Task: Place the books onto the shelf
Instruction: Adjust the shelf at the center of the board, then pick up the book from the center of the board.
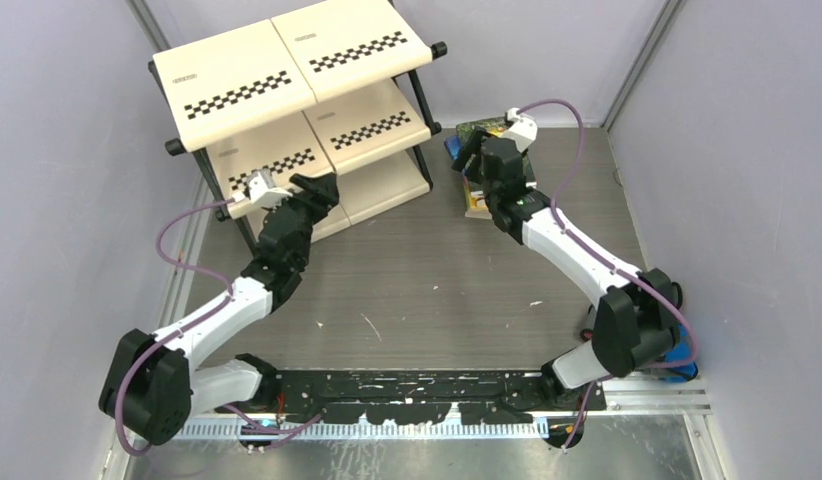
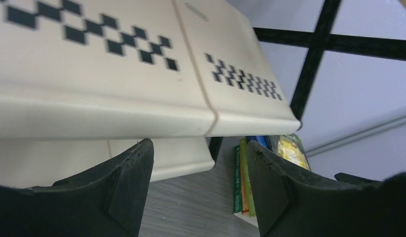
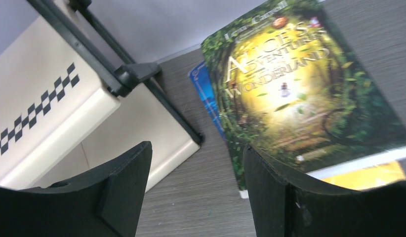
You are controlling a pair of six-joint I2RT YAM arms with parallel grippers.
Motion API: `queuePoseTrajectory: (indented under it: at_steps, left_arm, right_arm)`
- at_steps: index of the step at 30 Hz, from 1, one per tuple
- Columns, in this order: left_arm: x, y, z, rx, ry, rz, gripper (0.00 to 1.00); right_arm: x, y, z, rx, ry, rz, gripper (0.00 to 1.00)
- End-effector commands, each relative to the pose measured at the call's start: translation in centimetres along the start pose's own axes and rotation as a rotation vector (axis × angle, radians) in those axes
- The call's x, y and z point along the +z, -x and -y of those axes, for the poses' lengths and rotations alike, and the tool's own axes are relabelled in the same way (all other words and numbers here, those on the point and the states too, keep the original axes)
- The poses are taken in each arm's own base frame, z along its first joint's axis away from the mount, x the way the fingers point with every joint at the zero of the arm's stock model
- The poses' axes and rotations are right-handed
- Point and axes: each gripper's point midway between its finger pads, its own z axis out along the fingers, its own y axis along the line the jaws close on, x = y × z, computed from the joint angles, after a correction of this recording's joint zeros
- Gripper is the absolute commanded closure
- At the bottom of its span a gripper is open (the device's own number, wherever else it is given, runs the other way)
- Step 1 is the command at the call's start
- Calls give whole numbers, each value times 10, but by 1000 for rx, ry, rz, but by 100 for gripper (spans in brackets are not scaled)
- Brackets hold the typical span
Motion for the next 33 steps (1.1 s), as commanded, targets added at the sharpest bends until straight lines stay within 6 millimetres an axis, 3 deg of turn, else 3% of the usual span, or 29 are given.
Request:
queuePoseTrajectory:
  at_steps: [1,6,10,18,24,33]
  left_arm:
    - [-3,30,69,18,-205,37,31]
    - [-3,10,100,100,-308,-50,32]
    - [-2,-17,123,164,-400,-143,33]
    - [-12,-85,161,364,-536,-343,33]
    - [-12,-129,171,459,-564,-455,33]
    - [-8,-163,169,528,-548,-536,33]
  right_arm:
    - [-25,48,22,59,-97,197,26]
    - [-44,56,47,90,-138,281,25]
    - [-48,49,67,128,-183,243,24]
    - [-61,30,138,360,-267,239,24]
    - [-58,16,152,447,-235,213,24]
    - [-43,7,159,549,-164,193,23]
